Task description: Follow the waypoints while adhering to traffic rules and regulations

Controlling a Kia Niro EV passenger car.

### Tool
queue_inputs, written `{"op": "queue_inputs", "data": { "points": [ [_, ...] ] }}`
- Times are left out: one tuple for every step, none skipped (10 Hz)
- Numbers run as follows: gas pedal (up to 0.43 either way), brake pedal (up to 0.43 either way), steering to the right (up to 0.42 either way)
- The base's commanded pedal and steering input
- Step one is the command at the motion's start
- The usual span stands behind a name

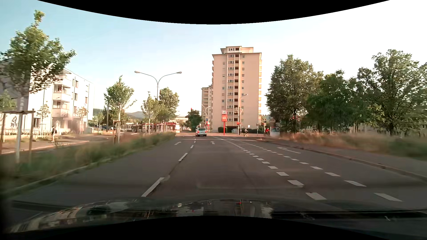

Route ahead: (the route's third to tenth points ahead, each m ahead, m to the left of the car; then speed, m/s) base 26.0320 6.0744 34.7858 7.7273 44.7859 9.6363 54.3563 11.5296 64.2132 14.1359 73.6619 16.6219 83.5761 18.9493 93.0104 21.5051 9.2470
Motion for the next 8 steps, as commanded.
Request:
{"op": "queue_inputs", "data": {
  "points": [
    [0.000,0.012,-0.022],
    [0.000,0.043,-0.021],
    [0.000,0.067,-0.021],
    [0.000,0.079,-0.023],
    [0.000,0.085,-0.023],
    [0.000,0.085,-0.023],
    [0.000,0.091,-0.023],
    [0.000,0.091,-0.023]
  ]
}}
